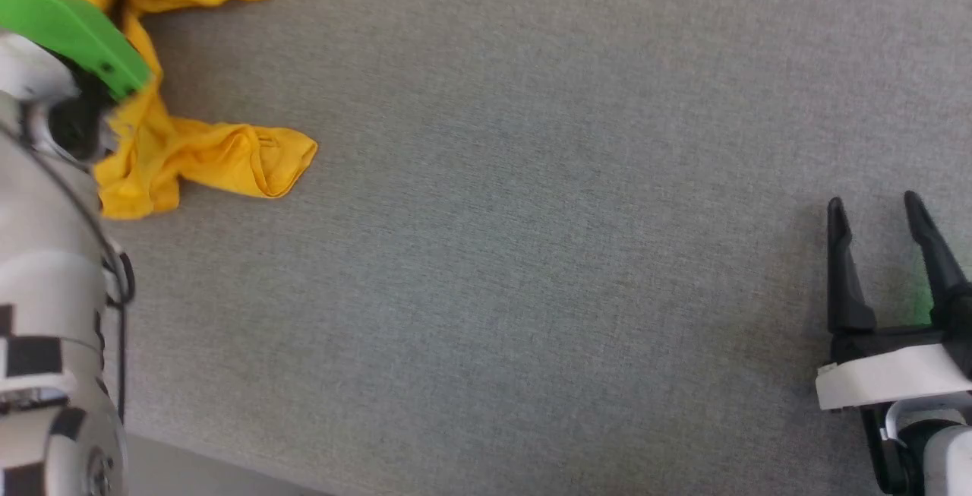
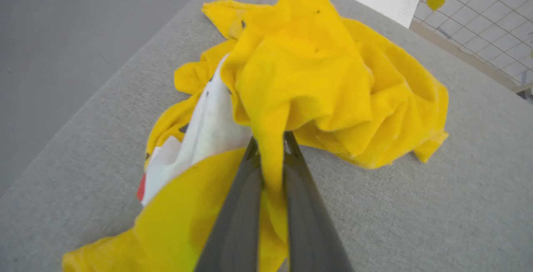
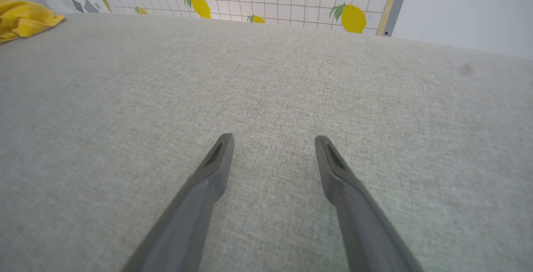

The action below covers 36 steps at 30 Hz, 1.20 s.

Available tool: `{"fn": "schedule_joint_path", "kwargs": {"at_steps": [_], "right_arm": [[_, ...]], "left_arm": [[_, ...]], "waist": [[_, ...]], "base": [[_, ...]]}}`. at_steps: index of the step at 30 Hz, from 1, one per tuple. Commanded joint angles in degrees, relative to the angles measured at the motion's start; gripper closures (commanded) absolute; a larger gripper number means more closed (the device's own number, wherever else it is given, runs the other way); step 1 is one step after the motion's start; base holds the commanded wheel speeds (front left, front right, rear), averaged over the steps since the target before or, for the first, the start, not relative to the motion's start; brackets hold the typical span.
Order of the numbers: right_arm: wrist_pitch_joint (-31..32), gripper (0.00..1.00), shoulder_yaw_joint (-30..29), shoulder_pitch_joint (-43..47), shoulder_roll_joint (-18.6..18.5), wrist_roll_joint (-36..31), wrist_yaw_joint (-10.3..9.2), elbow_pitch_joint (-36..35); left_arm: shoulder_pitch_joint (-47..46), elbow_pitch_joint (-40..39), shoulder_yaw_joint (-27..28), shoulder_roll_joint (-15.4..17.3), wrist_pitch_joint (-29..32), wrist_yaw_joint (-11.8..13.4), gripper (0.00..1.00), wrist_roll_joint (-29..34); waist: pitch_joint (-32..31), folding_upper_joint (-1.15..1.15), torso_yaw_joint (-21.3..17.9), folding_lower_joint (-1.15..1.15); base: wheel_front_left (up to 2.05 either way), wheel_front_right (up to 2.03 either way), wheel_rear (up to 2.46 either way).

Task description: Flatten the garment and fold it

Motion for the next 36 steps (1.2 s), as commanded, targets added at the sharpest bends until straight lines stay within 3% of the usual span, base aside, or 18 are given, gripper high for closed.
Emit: {"fn": "schedule_joint_path", "kwargs": {"at_steps": [1, 9, 19, 28, 36], "right_arm": [[-0.7, 0.00, 0.0, -0.3, 0.0, 0.6, -0.09, 0.7], [-3.6, 0.00, 1.8, -0.5, 0.0, 3.8, -0.09, 7.0], [-8.0, 0.00, 3.4, -1.2, 0.0, 8.7, -0.09, 15.5], [-9.5, 0.00, 4.7, -2.2, 0.0, 10.7, -0.09, 19.3], [-9.7, 0.00, 2.6, -1.8, 0.0, 10.6, -0.09, 19.6]], "left_arm": [[-2.4, -0.5, 0.8, 0.3, -2.5, 0.1, 1.00, -0.6], [-10.5, -7.6, -2.3, 2.3, -7.9, -1.4, 1.00, 0.0], [-18.5, -22.1, -12.9, 2.4, -4.3, -1.7, 1.00, -3.7], [-18.7, -27.0, -19.2, -1.8, -1.0, -1.7, 1.00, -11.9], [-10.8, -28.8, -24.7, -8.8, 1.8, -1.7, 1.00, -19.8]], "waist": [[-2.3, 0.00, 0.8, -0.01], [-10.3, 0.00, -0.6, -0.01], [-19.7, 0.00, -7.5, -0.01], [-23.5, 0.00, -14.2, -0.01], [-24.0, 0.00, -15.5, -0.01]], "base": [[0.00, 0.00, 0.00], [0.00, 0.00, 0.00], [0.00, 0.00, 0.00], [0.00, 0.00, 0.00], [0.00, 0.00, 0.00]]}}
